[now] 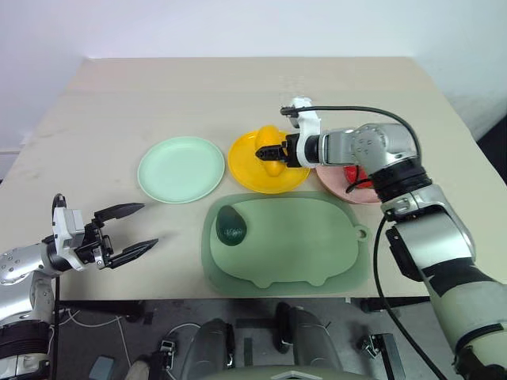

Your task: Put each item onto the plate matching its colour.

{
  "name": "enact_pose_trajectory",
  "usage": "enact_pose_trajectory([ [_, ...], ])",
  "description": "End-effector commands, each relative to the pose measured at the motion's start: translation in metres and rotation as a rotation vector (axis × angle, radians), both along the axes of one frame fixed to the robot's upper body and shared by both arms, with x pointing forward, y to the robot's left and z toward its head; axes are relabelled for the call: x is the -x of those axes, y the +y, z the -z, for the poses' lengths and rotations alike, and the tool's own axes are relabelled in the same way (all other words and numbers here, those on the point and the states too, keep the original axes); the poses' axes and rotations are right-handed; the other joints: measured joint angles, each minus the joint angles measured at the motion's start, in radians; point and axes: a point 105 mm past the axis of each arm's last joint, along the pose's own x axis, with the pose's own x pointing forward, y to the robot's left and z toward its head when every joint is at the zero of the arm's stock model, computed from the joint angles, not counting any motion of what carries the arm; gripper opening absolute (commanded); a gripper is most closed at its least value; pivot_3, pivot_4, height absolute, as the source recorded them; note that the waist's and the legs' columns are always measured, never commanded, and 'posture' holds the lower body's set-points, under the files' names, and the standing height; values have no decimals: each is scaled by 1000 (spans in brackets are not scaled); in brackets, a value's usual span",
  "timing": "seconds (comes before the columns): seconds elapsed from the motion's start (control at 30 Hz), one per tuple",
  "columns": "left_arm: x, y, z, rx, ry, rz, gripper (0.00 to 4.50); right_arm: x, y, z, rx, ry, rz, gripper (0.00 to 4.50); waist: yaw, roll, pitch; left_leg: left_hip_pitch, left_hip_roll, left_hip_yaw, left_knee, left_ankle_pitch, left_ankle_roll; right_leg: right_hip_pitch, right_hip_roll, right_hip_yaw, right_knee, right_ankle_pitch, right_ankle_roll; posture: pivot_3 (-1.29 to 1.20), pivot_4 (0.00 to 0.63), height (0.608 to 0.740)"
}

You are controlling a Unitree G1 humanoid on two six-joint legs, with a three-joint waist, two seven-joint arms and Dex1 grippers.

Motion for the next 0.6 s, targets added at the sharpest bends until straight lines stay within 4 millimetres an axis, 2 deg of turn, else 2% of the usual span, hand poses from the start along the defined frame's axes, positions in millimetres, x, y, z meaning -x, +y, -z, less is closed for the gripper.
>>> enact_pose_trajectory([
  [0.03,2,0,-9,-12,-34,3,4500,-12,0,-14,0,-86,2,3086,0,0,0,0,0,0,0,0,-1,0,0,0,0,0,0,0,150,733],
  [0.17,2,-1,-9,-10,-32,4,4500,-15,-1,-5,16,-74,-4,4433,-2,0,0,0,0,0,0,2,-3,0,0,0,0,0,0,0,150,733],
  [0.23,2,-3,-8,-11,-29,6,4500,-12,-3,-7,6,-72,-23,4477,-3,1,0,0,0,0,0,2,-3,0,0,0,0,0,0,0,150,733],
  [0.33,3,-4,-7,-19,-24,16,4500,-8,-14,-24,-26,-108,-44,4477,-3,1,0,0,0,0,0,2,-4,0,0,0,0,0,0,0,150,733],
  [0.4,1,-5,-10,-15,-32,20,4500,4,-24,-41,-68,-157,-99,4477,3,1,0,0,0,0,0,2,-4,0,0,0,0,0,0,0,150,733],
  [0.5,-3,-8,-16,-17,-49,39,4500,34,-60,-67,-128,-305,-185,4477,13,0,0,0,0,-2,0,2,-4,1,-1,-1,-1,0,0,0,150,733],
  [0.57,-5,-12,-18,-23,-56,57,4500,55,-86,-71,-106,-376,-223,4477,27,0,0,-1,-1,-3,0,1,-3,2,-1,-1,-2,0,1,0,150,733],
  [0.6,-5,-13,-18,-24,-57,63,4500,62,-92,-71,-96,-397,-232,4477,27,1,0,0,-1,-2,0,0,-1,2,-1,-1,-2,0,1,0,150,733],
])
